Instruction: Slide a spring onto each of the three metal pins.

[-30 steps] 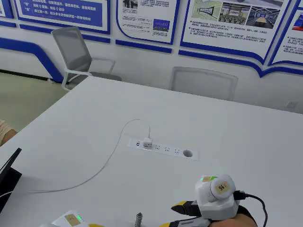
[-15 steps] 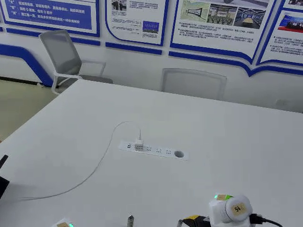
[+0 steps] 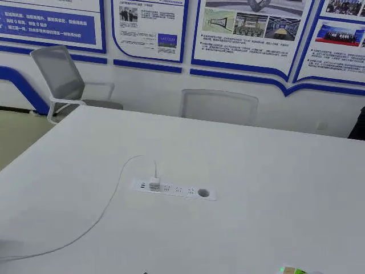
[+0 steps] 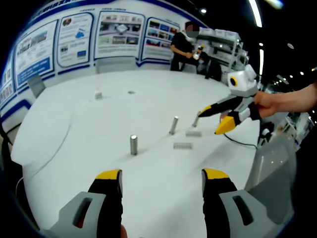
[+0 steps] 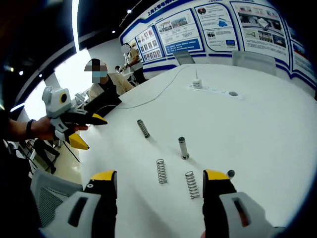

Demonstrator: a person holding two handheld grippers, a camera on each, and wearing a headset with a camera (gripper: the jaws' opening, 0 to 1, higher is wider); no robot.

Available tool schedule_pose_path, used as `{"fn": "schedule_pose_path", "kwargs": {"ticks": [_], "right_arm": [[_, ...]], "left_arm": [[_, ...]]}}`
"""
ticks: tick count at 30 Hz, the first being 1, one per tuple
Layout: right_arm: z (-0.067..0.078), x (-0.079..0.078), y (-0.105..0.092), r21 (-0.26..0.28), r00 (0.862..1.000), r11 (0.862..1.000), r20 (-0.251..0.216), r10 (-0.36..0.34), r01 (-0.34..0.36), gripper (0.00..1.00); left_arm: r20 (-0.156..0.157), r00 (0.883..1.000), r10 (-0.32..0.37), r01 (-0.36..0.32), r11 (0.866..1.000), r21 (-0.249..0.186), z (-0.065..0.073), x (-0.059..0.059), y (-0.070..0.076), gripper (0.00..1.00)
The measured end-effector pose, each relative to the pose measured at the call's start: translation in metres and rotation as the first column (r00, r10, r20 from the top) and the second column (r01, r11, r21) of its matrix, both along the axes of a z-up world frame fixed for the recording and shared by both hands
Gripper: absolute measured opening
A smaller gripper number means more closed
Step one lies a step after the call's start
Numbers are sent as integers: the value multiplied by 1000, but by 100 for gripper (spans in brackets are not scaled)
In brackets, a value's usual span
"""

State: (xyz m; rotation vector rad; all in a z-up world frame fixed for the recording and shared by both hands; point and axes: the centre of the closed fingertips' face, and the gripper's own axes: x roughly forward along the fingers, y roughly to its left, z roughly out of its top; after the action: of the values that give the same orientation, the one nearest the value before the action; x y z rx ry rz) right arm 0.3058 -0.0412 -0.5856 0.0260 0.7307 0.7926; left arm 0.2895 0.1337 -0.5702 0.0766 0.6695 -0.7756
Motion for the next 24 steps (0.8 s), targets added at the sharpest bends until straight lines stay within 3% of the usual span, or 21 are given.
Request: {"fn": "schedule_pose_path", "kwargs": {"ticks": [9, 24], "right_arm": [[-4, -16, -17, -12, 1000, 1000, -16, -25, 25, 77], [-3, -33, -27, -1, 1000, 1000, -10, -28, 28, 81]], "left_arm": [[1, 1000, -25, 25, 1000, 7, 1, 5, -12, 67], [-1, 996, -88, 88, 996, 20, -5, 8, -38, 67]]}}
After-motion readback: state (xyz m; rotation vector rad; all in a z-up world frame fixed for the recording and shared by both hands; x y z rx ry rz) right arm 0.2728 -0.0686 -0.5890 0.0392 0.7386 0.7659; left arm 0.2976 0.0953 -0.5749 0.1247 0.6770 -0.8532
